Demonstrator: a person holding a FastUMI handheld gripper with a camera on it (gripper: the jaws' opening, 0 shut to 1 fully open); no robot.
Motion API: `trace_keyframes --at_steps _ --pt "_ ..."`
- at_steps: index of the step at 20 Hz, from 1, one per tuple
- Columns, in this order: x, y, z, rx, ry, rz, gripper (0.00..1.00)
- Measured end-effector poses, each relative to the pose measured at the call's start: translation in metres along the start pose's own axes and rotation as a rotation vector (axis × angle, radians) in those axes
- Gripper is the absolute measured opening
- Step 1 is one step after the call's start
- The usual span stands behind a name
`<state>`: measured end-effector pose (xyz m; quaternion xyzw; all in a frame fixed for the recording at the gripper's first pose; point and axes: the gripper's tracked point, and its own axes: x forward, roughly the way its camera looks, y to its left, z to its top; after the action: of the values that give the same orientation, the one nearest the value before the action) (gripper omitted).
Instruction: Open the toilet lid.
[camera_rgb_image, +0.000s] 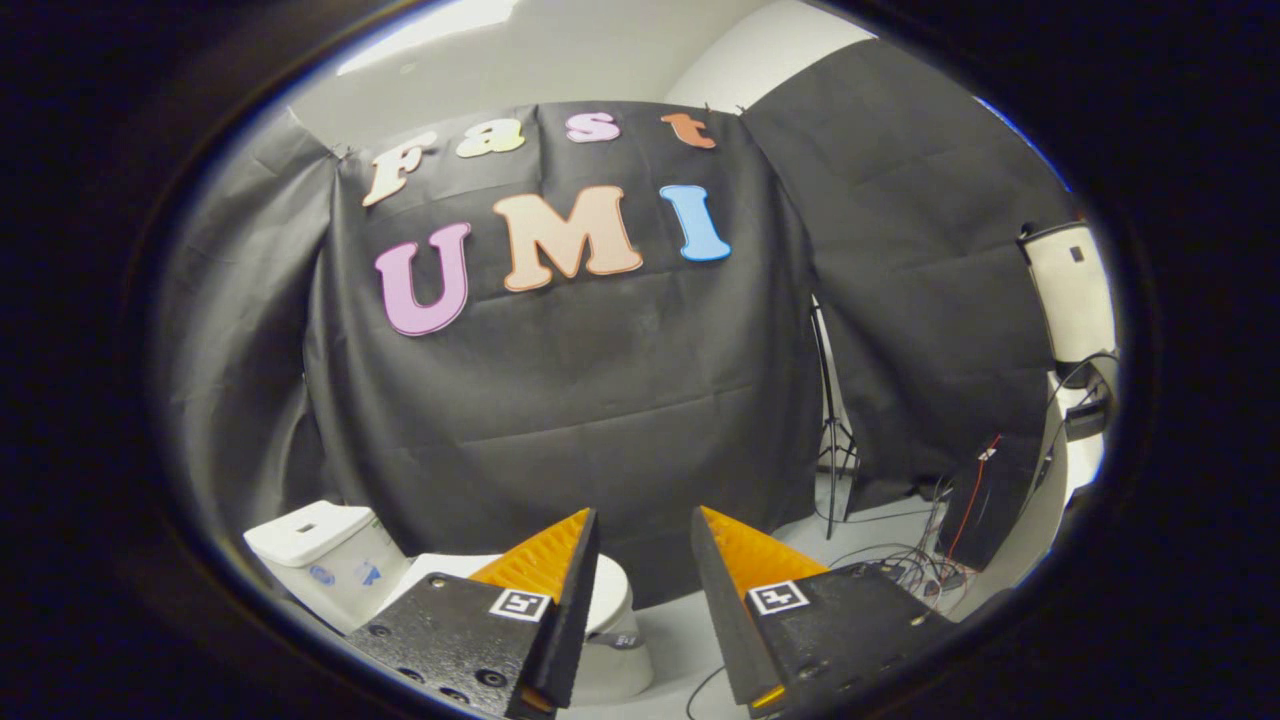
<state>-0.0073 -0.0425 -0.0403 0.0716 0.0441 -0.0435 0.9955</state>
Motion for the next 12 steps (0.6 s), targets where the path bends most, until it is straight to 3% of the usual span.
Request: trace_keyframes --at_steps 5,12 --pt "0.008 -0.003 -0.010 0.055 0.031 0.006 0.58" --pt "0.026 -0.022 -0.044 0.289 0.122 -0.020 0.55"
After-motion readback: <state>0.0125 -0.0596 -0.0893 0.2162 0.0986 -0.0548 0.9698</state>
